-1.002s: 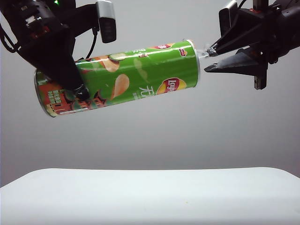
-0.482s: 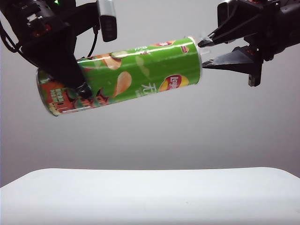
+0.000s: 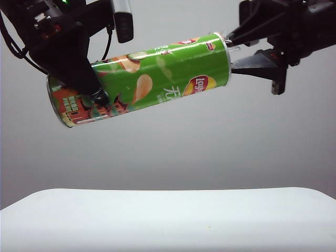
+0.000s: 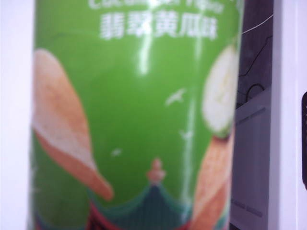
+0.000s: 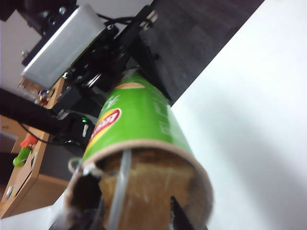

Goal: Pick up the green tub of chips from the desk, pull out the transparent container with the chips inside partially, and then place the chips back on the desk.

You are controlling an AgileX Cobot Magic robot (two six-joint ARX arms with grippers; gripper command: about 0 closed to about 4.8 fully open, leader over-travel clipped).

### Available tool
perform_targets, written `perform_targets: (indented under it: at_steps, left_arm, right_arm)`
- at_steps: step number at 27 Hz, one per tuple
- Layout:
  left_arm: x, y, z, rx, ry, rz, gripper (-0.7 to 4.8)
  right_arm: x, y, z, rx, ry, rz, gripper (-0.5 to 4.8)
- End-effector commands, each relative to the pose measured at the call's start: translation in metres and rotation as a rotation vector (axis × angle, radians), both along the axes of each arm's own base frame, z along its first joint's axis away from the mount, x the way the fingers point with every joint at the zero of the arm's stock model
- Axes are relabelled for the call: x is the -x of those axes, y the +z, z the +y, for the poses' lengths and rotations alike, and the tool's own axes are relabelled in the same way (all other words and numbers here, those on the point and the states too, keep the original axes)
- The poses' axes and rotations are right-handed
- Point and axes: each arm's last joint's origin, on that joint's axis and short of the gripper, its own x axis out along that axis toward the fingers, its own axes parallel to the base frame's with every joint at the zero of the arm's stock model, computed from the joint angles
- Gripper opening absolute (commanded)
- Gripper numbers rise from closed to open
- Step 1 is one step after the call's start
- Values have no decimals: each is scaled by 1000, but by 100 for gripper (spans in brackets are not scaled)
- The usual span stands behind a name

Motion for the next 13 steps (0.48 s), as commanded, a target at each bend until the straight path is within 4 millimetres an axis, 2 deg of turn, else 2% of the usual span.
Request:
perform_targets:
  at_steps: [1,3,5,6,8,10,13]
  left_arm:
    - [-1,4,-2,46,4,0,273]
    - [-1,4,-1,45,4,2,273]
    - [0,4,-1,41,4,9,274]
    - [1,3,-1,37,5,16,274]
    - [2,2,1,7,13,31,283]
    - [4,1,2,-20,18,52,319]
    - [6,0,3,-41,23,69,322]
  right_arm:
    - [2,3,9,-11,35,-27,87]
    - [2,3,12,-6,41,-36,63]
    - [2,3,13,22,25,-43,4]
    - [2,2,13,37,15,-46,-6]
    - [1,1,12,60,-2,-51,-6]
    - [-1,1,7,64,-24,-53,-6]
    - [-3,1,2,84,-53,-56,-6]
